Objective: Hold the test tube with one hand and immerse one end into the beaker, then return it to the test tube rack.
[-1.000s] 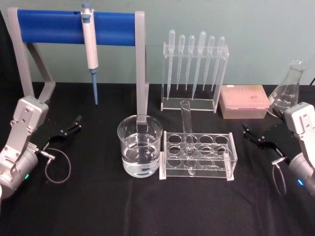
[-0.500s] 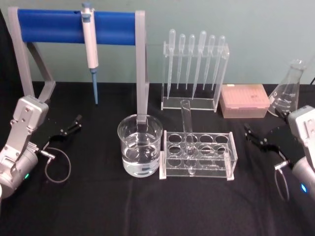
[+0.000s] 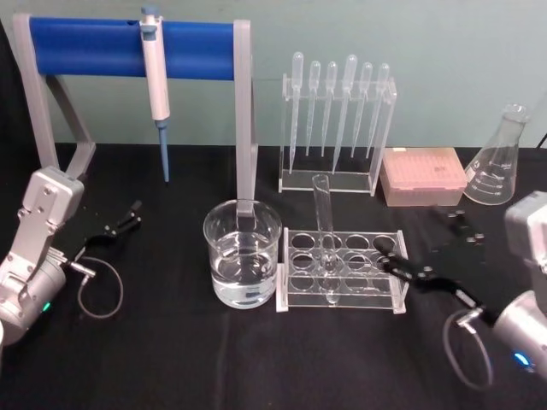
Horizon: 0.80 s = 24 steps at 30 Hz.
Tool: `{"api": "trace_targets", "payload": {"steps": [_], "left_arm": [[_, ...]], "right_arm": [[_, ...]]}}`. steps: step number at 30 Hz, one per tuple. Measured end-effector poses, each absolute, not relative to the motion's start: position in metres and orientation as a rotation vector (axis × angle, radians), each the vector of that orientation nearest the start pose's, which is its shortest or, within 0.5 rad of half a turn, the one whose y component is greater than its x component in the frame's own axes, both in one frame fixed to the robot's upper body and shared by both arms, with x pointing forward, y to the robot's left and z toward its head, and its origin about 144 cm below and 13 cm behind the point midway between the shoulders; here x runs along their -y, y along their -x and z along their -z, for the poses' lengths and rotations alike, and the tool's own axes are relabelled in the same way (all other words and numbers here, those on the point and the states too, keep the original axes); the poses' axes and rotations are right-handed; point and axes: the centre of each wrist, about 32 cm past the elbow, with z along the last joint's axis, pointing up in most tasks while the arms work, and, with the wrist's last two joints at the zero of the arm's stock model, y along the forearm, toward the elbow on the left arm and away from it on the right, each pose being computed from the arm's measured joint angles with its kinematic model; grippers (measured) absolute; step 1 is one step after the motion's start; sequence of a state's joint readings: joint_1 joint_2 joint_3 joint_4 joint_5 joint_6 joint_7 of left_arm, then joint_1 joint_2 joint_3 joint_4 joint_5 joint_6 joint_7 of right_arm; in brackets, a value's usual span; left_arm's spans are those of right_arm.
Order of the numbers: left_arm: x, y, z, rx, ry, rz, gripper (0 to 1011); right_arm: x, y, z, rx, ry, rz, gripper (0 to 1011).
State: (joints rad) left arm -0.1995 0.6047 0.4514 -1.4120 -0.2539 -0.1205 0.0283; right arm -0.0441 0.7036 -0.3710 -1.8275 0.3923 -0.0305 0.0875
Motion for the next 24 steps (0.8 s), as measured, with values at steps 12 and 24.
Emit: {"api": "trace_targets", "payload": {"steps": [12, 24], "left_arm": [[-0.31, -0.489, -1.14, 0.285, -0.304, -1.248, 1000], [-0.31, -0.489, -1.14, 0.285, -0.304, -1.248, 1000]], "right_arm": [[0.252, -0.462, -1.194, 0.031, 0.162, 0.823, 1004], [0.236, -0.485, -1.198, 0.013, 0.182, 0.781, 918]]}}
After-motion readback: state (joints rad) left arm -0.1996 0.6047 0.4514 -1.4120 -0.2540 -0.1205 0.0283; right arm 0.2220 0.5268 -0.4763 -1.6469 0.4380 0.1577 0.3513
